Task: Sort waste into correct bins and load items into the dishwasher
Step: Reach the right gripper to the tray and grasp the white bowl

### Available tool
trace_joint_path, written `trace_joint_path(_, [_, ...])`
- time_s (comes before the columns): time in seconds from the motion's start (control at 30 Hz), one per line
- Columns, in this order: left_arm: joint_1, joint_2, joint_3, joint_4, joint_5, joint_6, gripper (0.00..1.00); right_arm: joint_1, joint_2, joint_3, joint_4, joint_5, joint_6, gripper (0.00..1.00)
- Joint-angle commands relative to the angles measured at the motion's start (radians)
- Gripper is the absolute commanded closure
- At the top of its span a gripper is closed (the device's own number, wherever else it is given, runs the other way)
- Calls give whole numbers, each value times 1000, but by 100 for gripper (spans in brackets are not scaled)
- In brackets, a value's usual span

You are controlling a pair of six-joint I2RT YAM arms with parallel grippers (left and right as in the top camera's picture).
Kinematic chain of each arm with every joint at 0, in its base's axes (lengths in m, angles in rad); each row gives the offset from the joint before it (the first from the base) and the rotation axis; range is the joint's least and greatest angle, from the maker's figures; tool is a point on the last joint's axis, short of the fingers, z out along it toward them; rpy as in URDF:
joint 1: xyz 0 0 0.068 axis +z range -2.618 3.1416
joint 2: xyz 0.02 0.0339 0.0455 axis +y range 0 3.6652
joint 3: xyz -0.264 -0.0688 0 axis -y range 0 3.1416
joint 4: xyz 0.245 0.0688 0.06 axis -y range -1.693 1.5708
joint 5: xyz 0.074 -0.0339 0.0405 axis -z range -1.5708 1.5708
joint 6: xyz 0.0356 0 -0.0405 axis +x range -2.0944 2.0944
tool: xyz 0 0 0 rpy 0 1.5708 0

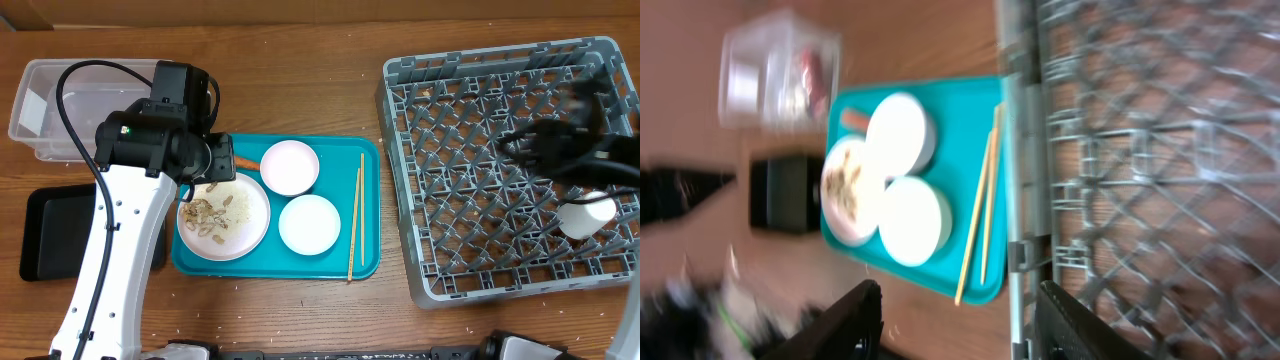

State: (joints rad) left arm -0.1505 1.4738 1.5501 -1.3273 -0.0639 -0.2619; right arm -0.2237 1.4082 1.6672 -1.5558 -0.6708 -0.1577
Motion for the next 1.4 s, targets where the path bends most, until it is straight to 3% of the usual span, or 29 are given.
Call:
trace_joint_path(0.0, [13,-2,8,-19,5,-22,42,206,2,-25,33,113,33,48])
trace_joint_path(0.17, [86,-2,8,-53,5,-34,39,462,35,-61,83,231,116,48])
trace_joint_path(0.3, [164,-2,8,-67,5,-34,35,645,90,-114,189,344,274,48])
trace_joint_path(0.5, [253,-2,8,-76,6,-34,27,799,212,-207,342,402,413,50])
trace_joint_path(0.97, [270,-2,8,-79,5,-30,23,898,510,-267,499,486,560,52])
trace_joint_path(1.17, [270,-2,8,-78,5,-30,23,898,547,-268,522,487,560,73])
trace_joint_path(1.37, [270,-2,8,-79,5,-30,23,898,550,-282,534,490,560,78])
